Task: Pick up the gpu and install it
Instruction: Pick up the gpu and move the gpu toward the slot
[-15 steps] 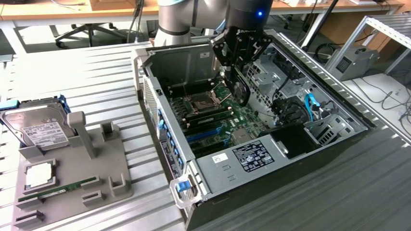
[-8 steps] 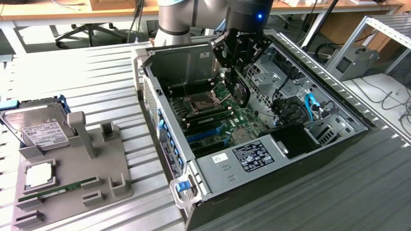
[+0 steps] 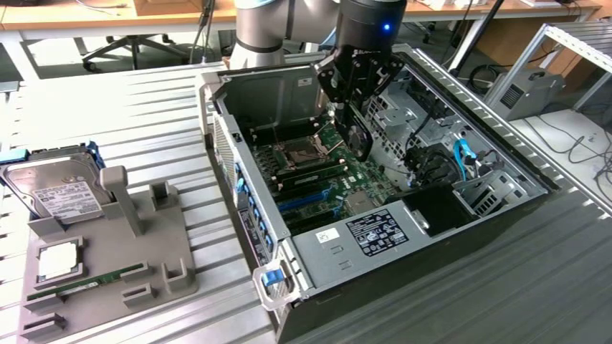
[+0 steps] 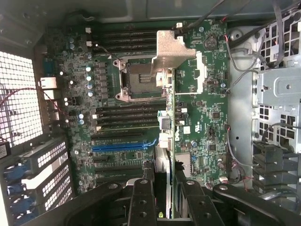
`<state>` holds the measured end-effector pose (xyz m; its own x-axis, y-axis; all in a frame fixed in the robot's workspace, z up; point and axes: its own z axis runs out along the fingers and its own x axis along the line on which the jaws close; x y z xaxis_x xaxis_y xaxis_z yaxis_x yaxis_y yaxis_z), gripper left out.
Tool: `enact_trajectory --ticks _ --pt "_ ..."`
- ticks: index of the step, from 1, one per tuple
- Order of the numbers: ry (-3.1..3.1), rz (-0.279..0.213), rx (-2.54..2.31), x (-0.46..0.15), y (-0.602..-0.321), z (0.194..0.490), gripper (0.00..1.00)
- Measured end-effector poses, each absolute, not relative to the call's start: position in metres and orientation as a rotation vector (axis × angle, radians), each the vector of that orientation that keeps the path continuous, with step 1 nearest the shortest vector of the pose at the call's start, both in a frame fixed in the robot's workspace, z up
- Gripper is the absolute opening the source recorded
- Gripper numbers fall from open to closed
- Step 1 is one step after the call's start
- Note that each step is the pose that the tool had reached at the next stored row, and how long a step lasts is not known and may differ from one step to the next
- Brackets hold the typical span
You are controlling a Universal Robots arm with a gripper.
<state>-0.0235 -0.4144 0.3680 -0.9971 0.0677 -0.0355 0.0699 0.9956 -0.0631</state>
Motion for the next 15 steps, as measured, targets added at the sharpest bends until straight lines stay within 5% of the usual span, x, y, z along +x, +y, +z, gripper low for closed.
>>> enact_trajectory --ticks 15 --pt "3.104 -0.106 0.106 -0.0217 -0.4144 0.3616 0.27"
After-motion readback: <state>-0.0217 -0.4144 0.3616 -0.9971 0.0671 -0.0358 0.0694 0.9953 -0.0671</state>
